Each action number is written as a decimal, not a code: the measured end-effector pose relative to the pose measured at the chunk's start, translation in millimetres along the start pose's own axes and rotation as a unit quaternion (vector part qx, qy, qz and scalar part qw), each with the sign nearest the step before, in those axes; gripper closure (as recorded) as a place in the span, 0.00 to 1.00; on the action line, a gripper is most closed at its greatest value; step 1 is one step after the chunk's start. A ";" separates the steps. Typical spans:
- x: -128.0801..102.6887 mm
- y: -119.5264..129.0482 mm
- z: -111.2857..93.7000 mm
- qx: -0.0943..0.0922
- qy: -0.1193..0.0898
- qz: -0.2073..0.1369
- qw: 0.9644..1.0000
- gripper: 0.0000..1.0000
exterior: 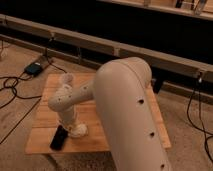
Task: Wipe the white sponge on the table
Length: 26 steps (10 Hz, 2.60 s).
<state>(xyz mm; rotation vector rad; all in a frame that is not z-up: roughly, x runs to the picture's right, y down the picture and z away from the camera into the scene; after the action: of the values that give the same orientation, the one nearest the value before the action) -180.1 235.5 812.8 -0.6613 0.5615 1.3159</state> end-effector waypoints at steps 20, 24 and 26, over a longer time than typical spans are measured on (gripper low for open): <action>-60.7 15.3 -9.8 0.003 -0.018 -0.029 0.999 1.00; -21.5 13.2 -5.8 -0.006 0.002 -0.037 0.999 1.00; -13.7 -9.9 -12.1 0.006 0.001 -0.025 1.000 1.00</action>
<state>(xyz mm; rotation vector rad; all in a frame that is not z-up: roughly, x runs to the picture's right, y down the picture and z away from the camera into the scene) -172.7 216.2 815.2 -0.6636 0.5510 1.2646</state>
